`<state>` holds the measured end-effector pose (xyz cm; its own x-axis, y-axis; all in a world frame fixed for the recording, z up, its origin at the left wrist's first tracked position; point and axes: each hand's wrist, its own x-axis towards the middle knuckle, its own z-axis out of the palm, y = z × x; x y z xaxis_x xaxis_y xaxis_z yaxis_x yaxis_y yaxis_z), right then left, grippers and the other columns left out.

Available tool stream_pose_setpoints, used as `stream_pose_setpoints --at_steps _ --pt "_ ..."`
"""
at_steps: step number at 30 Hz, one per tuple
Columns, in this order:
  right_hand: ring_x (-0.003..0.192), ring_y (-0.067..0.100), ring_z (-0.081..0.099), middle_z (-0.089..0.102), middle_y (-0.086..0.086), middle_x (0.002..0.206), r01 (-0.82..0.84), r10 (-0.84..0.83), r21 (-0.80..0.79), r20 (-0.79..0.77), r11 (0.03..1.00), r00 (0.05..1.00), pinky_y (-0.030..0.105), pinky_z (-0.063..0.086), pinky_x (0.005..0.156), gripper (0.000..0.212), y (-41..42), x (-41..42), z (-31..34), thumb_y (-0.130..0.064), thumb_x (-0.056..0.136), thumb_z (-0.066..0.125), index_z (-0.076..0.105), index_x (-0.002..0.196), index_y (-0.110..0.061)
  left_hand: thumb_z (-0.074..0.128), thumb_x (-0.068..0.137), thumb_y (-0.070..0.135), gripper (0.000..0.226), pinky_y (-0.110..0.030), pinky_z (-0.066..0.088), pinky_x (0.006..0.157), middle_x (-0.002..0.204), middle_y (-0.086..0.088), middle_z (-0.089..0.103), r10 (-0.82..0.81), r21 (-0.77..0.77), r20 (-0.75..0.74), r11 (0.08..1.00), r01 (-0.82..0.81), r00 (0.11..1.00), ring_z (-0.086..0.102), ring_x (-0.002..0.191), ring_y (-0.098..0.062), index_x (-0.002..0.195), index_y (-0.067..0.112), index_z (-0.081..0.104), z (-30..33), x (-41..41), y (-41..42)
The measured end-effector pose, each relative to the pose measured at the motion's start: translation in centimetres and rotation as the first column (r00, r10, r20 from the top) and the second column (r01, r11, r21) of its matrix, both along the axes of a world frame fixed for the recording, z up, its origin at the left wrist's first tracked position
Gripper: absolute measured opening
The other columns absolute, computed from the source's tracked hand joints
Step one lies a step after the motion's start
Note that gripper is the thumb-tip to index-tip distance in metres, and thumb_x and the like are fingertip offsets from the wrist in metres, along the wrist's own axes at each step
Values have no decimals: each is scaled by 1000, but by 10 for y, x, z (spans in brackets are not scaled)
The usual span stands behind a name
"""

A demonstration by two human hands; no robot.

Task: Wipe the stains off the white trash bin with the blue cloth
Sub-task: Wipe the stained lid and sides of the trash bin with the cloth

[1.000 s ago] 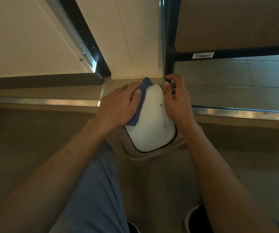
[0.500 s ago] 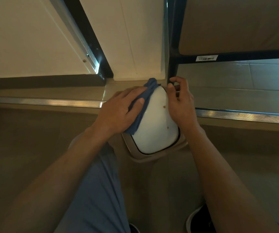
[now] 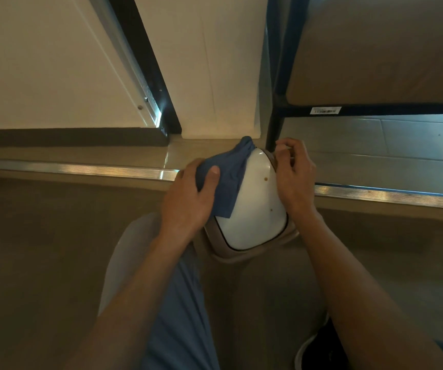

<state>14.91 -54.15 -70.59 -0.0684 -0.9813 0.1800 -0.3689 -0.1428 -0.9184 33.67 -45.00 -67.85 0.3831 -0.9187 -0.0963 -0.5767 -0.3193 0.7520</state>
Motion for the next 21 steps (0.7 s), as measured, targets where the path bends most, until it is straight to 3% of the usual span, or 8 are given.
stream_pose_setpoints --at_steps 4,10,14,17,21 --pt "77 13 63 64 -10 83 82 -81 -18 53 996 995 46 56 75 24 2 1 -2 -23 106 39 63 105 -20 54 101 48 43 -36 50 98 129 1 61 24 -104 72 994 -16 997 58 117 -17 135 21 59 8 0 -7" --pt "71 16 62 62 -8 75 130 -126 -72 61 989 990 46 54 70 23 6 0 0 -14 103 41 63 101 -17 64 96 34 21 -38 53 92 111 11 65 -34 -226 65 973 48 997 59 108 -13 116 28 65 17 -10 -22" --pt "86 11 60 60 -4 96 43 -42 -71 19 997 999 44 54 81 17 6 -2 8 -20 102 44 59 109 -25 64 96 35 24 -44 52 94 115 13 67 -128 -281 121 947 157 984 59 109 -13 119 31 66 17 -18 -27" --pt "111 14 53 51 -5 118 -64 49 -110 -127 992 991 42 50 94 26 7 3 19 -34 102 43 56 123 -25 58 97 41 30 -51 48 100 122 13 67 -182 -270 159 937 220 970 56 118 -15 126 35 64 13 -18 -27" --pt "132 18 40 49 -4 135 -237 161 -100 -482 966 861 49 40 105 39 7 21 31 -50 101 39 57 129 -31 51 103 39 35 -49 43 108 139 11 58 -139 -347 94 924 164 986 50 131 -15 138 32 55 2 -18 -19"
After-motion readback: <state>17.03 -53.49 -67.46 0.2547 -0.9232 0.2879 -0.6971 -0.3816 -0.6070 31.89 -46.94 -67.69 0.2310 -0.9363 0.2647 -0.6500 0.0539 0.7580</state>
